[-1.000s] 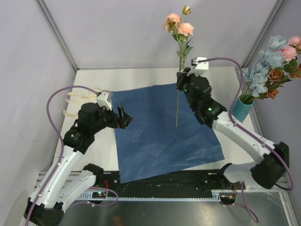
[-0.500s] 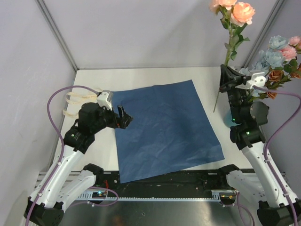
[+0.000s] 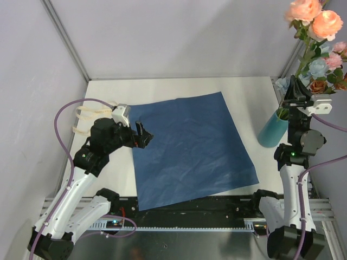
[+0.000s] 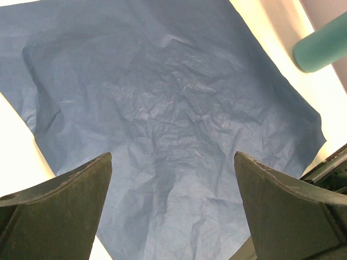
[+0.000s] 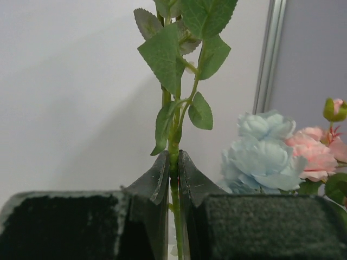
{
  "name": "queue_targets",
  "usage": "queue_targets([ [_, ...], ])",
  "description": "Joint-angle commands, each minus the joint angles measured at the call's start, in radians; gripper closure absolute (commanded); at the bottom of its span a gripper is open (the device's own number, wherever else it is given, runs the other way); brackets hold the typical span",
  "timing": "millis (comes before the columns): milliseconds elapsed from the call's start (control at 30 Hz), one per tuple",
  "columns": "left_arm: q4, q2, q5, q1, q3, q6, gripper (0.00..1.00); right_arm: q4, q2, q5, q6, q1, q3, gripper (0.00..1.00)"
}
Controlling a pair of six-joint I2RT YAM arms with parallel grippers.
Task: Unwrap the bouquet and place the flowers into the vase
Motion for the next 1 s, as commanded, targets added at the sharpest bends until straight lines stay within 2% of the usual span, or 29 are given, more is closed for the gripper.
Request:
queue_targets([
  [0,0.013,-0.005,0.0,0.006,-0.003,0.02,0.01,0.204,0.035,-0.089,0.14,-0.095,-0.043,1.0],
  [200,0.012,-0.007,-0.003,0.006,-0.003,0.02,0.01,0.311,0.083,-0.102,0.172,-0.153,-0.064,1.0],
  [500,0.013,-0.005,0.0,0.006,-0.003,0.02,0.01,0.481,0.149,-0.112,0.176,-0.175,-0.067,1.0],
  [767,0.013,-0.003,0.005,0.008,0.0,0.02,0.01,0.462,0.154,-0.13,0.174,-0.197,-0.065,1.0],
  [967,0.013,-0.004,0.01,0.011,-0.001,0.019,0.01,0.417,0.138,-0.087,0.143,-0.186,-0.146,1.0],
])
